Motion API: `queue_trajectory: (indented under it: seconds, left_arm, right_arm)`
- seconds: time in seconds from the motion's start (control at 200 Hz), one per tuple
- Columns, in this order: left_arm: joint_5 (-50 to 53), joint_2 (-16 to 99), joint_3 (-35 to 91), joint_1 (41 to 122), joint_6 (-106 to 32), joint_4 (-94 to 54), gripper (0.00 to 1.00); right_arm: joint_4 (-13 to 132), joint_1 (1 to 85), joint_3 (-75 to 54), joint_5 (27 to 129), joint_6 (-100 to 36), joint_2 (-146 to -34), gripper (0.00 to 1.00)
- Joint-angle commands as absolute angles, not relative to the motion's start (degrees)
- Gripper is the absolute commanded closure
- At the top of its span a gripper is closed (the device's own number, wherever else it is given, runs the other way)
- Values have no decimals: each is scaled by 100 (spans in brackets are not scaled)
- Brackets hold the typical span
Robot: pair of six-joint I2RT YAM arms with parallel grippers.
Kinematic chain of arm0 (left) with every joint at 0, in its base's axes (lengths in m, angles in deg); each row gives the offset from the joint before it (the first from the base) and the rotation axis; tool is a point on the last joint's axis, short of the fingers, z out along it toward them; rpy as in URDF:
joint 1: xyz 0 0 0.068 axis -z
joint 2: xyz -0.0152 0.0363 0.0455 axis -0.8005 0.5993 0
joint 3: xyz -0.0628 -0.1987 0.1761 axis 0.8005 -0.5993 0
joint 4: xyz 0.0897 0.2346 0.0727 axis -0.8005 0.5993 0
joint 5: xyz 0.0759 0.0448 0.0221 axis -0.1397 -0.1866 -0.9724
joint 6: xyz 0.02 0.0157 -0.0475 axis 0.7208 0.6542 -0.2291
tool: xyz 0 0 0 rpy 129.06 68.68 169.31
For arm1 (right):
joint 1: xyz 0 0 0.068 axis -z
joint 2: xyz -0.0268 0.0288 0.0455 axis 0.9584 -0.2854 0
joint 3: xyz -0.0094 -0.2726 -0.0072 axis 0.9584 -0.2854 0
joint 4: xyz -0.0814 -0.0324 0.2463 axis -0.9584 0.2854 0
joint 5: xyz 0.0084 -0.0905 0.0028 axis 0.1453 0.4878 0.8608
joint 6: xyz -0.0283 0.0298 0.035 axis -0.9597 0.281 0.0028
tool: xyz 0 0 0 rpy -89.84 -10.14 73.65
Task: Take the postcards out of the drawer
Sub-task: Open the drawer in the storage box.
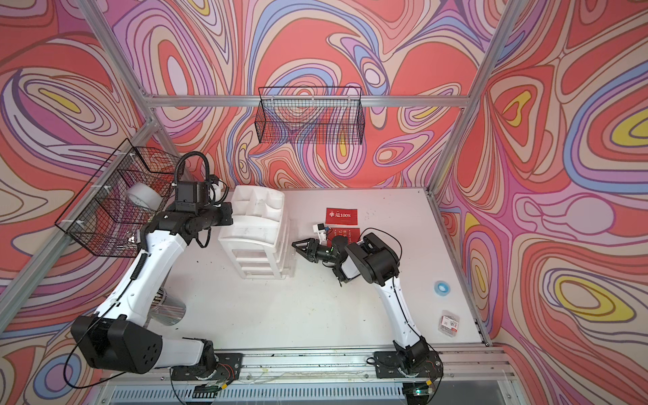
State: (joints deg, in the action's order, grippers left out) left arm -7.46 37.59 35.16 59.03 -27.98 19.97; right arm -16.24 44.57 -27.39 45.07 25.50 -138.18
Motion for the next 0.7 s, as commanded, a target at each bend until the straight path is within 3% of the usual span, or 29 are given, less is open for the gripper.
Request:
queue_trajectory:
  seconds: [0.0, 0.691]
  left_arm:
    - [-986, 3998, 3437, 5863, -2687, 2619, 100]
    - [-986, 3998, 3452, 5863, -2697, 2632, 100]
  right_arm:
    - [-1344, 4493, -2748, 4538, 2297, -13503, 46]
    - [-68, 4449, -2807, 4873, 1630, -13097, 53]
